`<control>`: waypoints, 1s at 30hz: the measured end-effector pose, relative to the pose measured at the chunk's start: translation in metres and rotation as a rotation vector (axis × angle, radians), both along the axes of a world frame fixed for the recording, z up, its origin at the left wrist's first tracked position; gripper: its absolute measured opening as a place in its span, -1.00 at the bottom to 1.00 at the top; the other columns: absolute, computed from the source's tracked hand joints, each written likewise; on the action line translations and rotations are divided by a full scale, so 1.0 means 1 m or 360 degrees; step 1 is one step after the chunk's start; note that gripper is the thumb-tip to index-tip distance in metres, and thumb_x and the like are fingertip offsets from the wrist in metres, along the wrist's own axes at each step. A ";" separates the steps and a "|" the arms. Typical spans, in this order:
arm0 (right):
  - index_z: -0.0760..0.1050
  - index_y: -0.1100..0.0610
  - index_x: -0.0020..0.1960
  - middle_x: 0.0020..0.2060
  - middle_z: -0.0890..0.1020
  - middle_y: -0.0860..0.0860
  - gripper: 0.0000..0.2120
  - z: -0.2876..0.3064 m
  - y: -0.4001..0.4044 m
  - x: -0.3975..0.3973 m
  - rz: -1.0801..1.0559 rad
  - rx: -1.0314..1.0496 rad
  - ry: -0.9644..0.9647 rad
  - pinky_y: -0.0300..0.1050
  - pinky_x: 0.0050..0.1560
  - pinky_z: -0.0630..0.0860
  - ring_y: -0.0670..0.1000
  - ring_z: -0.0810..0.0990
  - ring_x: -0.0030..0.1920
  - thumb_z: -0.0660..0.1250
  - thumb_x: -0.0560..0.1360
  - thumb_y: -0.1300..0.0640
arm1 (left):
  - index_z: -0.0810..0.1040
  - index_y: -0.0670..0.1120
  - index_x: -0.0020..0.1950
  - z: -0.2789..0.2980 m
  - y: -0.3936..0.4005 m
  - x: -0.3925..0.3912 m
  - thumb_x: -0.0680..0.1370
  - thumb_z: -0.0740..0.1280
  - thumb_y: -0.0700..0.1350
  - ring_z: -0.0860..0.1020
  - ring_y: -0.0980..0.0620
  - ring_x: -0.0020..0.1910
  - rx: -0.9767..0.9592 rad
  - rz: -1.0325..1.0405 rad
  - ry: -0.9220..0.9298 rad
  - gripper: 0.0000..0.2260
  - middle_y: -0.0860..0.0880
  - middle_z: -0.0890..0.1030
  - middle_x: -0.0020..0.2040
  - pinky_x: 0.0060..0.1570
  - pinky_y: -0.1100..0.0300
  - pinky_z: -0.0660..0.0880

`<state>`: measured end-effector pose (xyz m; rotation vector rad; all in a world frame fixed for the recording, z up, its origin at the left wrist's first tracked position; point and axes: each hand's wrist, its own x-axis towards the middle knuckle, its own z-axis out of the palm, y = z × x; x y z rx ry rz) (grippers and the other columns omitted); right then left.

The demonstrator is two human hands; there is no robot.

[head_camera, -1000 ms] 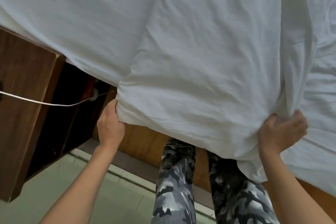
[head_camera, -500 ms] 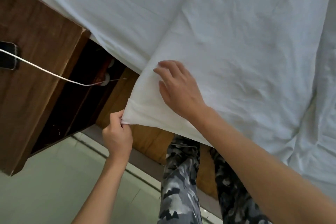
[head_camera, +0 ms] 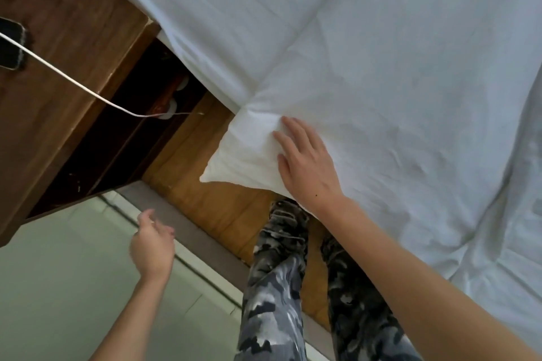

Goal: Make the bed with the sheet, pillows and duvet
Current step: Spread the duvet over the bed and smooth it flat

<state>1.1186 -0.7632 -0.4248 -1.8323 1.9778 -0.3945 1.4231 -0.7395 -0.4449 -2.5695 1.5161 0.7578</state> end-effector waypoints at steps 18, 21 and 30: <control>-0.07 0.19 0.57 0.55 -0.01 0.17 -0.35 -0.029 0.190 -0.185 -0.1448 0.0571 0.0132 -0.34 0.44 -0.32 0.13 -0.03 0.55 -0.10 0.57 -0.10 | 0.19 -0.12 0.53 -0.015 -0.047 -0.277 0.65 0.07 -0.03 0.10 -0.25 0.52 -0.0593 -0.2195 0.0333 -0.55 -0.31 0.17 0.52 0.49 -0.13 0.02; -0.08 0.19 0.57 0.55 0.00 0.18 -0.28 -0.030 0.230 -0.200 -0.1418 0.0706 0.0099 -0.13 0.52 -0.20 0.12 -0.02 0.54 -0.15 0.54 -0.19 | 0.07 -0.14 0.56 -0.024 -0.029 -0.280 0.63 0.03 0.03 0.02 -0.24 0.53 -0.0463 -0.2509 0.0309 -0.48 -0.30 0.06 0.53 0.50 -0.11 -0.06; 0.20 0.21 0.51 0.47 0.31 0.15 -0.48 -0.026 0.267 -0.174 -0.1599 0.0521 0.0378 -0.03 0.41 0.22 0.15 0.26 0.44 0.04 0.60 0.03 | 0.13 -0.10 0.56 -0.017 0.025 -0.270 0.53 0.28 0.07 -0.04 -0.22 0.55 -0.0310 -0.3590 0.0541 -0.33 -0.28 0.04 0.55 0.50 -0.12 -0.06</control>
